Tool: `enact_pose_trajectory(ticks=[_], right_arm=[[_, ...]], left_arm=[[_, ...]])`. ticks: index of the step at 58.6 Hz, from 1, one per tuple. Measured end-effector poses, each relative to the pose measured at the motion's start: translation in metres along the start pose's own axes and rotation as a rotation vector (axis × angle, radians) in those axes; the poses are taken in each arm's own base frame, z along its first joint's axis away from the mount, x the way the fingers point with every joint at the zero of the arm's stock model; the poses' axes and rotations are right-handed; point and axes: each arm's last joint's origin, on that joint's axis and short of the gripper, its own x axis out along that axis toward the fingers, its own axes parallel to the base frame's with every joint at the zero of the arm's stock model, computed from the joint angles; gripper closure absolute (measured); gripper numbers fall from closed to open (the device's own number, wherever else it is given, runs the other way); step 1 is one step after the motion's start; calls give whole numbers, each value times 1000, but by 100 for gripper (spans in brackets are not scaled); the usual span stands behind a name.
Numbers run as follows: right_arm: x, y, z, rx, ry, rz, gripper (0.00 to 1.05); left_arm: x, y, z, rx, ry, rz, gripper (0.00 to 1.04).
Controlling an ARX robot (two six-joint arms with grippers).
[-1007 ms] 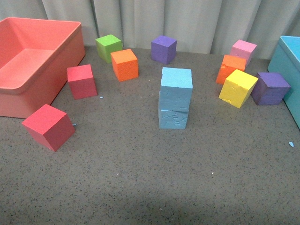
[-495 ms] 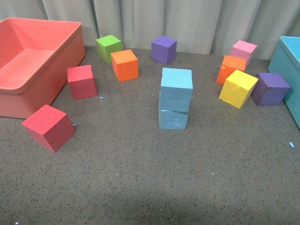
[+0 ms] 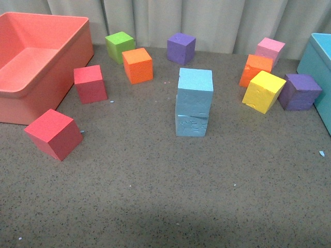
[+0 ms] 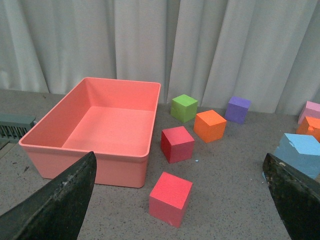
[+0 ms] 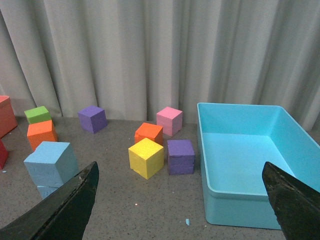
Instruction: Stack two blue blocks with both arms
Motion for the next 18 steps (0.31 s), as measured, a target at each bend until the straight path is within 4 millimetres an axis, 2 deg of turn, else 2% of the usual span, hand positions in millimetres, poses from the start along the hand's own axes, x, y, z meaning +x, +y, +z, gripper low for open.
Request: enact_pose_trajectory(ticks=[18], right_arm=[[0,0,0,0,0,0,9]], left_arm=[[0,0,0,0,0,0,7]])
